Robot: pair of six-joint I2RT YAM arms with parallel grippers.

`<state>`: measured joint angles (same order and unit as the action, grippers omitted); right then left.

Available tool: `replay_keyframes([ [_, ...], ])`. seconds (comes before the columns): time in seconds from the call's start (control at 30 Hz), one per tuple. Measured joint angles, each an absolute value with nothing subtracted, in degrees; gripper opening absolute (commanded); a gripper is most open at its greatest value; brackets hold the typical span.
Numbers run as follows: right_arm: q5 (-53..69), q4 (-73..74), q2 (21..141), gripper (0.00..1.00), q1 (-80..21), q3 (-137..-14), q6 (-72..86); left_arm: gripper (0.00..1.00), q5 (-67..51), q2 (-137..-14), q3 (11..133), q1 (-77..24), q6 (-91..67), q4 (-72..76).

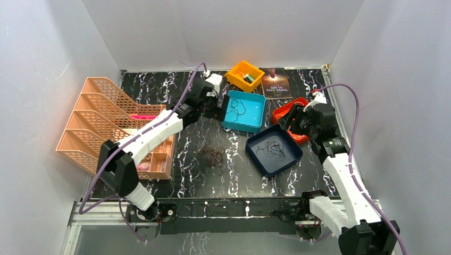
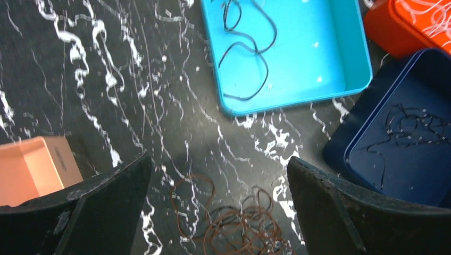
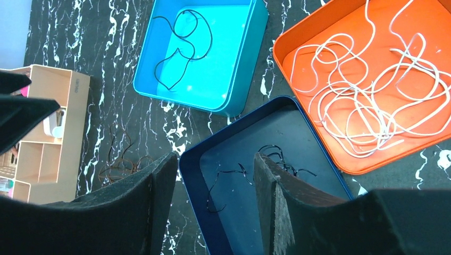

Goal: Untangle the cables

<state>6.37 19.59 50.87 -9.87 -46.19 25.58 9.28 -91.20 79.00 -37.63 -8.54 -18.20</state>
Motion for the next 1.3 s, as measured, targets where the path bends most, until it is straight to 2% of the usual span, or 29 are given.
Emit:
replay_keyframes([
  [0.37,8.32,17.32,54.24,0.63,-9.87,-46.19,25.65,0.98,11.77,-82.24,68.31,-37.6,-17.74,-23.66],
  [0.6,9.56,15.88,55.55,0.63,-9.87,-46.17,25.82,0.98,10.55,-77.38,63.37,-37.6,-18.04,-23.9],
  [0.83,10.68,15.2,56.42,0.63,-9.87,-46.17,26.39,0.96,7.57,-81.03,59.92,-37.6,-19.81,-23.81],
  [1.13,11.18,15.18,56.42,0.63,-9.87,-46.11,26.87,0.84,12.49,-83.55,59.51,-37.6,-27.33,-23.9],
  [1.3,11.46,15.07,56.4,0.63,-9.87,-46.02,27.11,0.83,15.09,-86.39,59.51,-37.6,-35.83,-23.05],
])
